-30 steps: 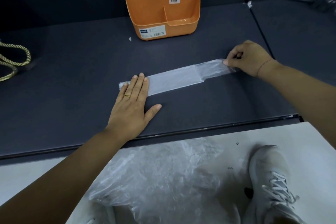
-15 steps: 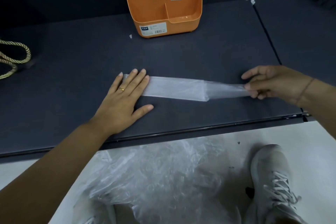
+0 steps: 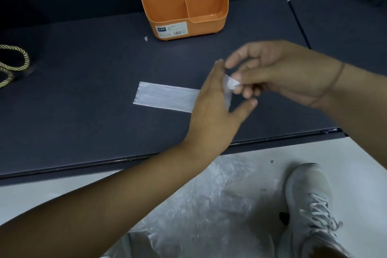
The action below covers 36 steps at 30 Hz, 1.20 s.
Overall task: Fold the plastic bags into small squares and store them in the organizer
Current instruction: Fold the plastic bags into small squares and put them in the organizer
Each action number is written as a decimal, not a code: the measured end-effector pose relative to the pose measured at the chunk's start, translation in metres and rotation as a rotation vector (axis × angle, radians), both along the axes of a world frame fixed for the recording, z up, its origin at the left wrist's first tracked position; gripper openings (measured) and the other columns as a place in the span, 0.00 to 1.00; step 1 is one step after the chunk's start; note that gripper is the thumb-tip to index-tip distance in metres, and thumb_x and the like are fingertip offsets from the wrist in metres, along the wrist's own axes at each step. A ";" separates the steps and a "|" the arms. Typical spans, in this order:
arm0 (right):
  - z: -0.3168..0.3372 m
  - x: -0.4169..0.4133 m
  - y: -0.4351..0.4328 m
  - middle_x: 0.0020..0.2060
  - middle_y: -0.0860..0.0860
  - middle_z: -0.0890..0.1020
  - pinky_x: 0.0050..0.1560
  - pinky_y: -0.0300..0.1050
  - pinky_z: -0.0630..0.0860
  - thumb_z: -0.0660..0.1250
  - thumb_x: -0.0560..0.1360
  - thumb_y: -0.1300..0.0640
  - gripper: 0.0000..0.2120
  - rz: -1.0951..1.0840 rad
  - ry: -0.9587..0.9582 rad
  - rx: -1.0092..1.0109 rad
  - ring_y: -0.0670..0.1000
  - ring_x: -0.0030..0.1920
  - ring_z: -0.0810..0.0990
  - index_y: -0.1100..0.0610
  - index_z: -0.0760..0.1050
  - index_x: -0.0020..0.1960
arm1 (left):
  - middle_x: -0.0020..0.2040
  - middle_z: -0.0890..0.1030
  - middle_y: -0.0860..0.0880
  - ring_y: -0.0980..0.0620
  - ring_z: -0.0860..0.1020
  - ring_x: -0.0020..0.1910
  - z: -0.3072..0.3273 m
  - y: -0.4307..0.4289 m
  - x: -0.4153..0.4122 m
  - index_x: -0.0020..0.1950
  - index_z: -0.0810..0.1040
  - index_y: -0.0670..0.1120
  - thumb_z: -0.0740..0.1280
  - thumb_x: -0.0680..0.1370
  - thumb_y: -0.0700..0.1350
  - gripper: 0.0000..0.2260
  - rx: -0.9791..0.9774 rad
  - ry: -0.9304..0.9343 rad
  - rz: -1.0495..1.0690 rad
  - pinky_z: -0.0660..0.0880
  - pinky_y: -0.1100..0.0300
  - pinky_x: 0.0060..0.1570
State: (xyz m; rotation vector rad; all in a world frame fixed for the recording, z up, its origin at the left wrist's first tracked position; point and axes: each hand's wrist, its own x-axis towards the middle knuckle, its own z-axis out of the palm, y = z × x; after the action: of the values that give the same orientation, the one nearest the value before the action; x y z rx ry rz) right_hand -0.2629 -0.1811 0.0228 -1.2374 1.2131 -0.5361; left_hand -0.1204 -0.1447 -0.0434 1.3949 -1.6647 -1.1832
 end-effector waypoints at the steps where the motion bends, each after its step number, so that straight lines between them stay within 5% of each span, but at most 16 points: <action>1: 0.002 0.011 -0.007 0.34 0.52 0.82 0.35 0.38 0.72 0.68 0.74 0.64 0.09 0.004 -0.009 -0.039 0.45 0.31 0.77 0.57 0.75 0.53 | 0.58 0.81 0.53 0.61 0.77 0.57 0.002 -0.003 0.000 0.65 0.75 0.47 0.71 0.77 0.48 0.18 0.016 0.083 0.092 0.73 0.64 0.59; 2: 0.002 0.020 -0.013 0.34 0.52 0.82 0.36 0.38 0.72 0.68 0.75 0.63 0.07 -0.005 -0.025 -0.072 0.46 0.31 0.76 0.57 0.75 0.53 | 0.46 0.81 0.55 0.64 0.78 0.45 0.003 -0.005 0.004 0.53 0.78 0.47 0.69 0.79 0.46 0.05 0.053 0.146 0.181 0.74 0.68 0.49; 4: 0.000 0.028 -0.026 0.37 0.52 0.80 0.35 0.38 0.71 0.67 0.77 0.59 0.05 -0.066 -0.073 -0.106 0.45 0.31 0.75 0.56 0.75 0.52 | 0.41 0.81 0.55 0.64 0.77 0.39 0.005 -0.011 0.017 0.44 0.78 0.50 0.64 0.82 0.46 0.08 0.156 0.249 0.347 0.73 0.70 0.44; 9: -0.045 0.030 -0.041 0.59 0.49 0.79 0.34 0.37 0.70 0.65 0.78 0.53 0.19 0.076 -0.012 0.089 0.44 0.29 0.71 0.52 0.70 0.67 | 0.59 0.83 0.44 0.51 0.81 0.58 -0.008 -0.024 0.069 0.59 0.80 0.43 0.63 0.82 0.42 0.09 0.551 0.666 0.461 0.75 0.56 0.63; 11: -0.065 0.036 -0.039 0.59 0.48 0.79 0.32 0.37 0.68 0.67 0.76 0.56 0.24 0.208 0.054 0.167 0.43 0.28 0.69 0.53 0.67 0.70 | 0.61 0.81 0.42 0.48 0.80 0.61 -0.015 -0.025 0.082 0.60 0.78 0.43 0.61 0.83 0.41 0.09 0.618 0.731 0.432 0.76 0.55 0.63; 13: -0.076 0.043 -0.040 0.49 0.49 0.81 0.30 0.36 0.68 0.69 0.75 0.59 0.23 0.244 0.073 0.171 0.43 0.27 0.69 0.55 0.68 0.69 | 0.61 0.81 0.42 0.49 0.80 0.60 -0.018 -0.027 0.090 0.60 0.77 0.43 0.59 0.84 0.42 0.09 0.644 0.778 0.406 0.78 0.56 0.59; 17: -0.082 0.045 -0.042 0.30 0.47 0.79 0.27 0.35 0.71 0.70 0.75 0.63 0.17 0.219 0.178 0.096 0.42 0.26 0.73 0.57 0.74 0.62 | 0.60 0.81 0.41 0.49 0.82 0.58 -0.028 -0.039 0.108 0.60 0.76 0.41 0.60 0.84 0.41 0.09 0.620 0.731 0.468 0.80 0.57 0.54; 26: -0.081 0.058 -0.021 0.32 0.44 0.79 0.34 0.34 0.71 0.74 0.70 0.45 0.12 0.139 0.417 -0.043 0.41 0.31 0.75 0.54 0.82 0.45 | 0.57 0.83 0.42 0.50 0.83 0.54 -0.031 -0.050 0.118 0.62 0.76 0.39 0.63 0.82 0.41 0.10 0.618 0.615 0.499 0.80 0.55 0.55; 36: -0.086 0.059 -0.003 0.31 0.41 0.76 0.34 0.33 0.68 0.73 0.72 0.52 0.06 0.216 0.636 -0.138 0.41 0.34 0.74 0.53 0.81 0.39 | 0.47 0.86 0.47 0.53 0.84 0.47 -0.033 -0.065 0.131 0.58 0.80 0.40 0.62 0.83 0.39 0.09 0.531 0.532 0.515 0.81 0.59 0.48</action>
State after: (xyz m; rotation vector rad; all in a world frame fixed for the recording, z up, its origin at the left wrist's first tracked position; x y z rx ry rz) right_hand -0.2035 -0.1844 -0.0634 -1.7069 1.5542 -0.0557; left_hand 0.0102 -0.2093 -0.0768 1.5064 -0.5933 -1.5549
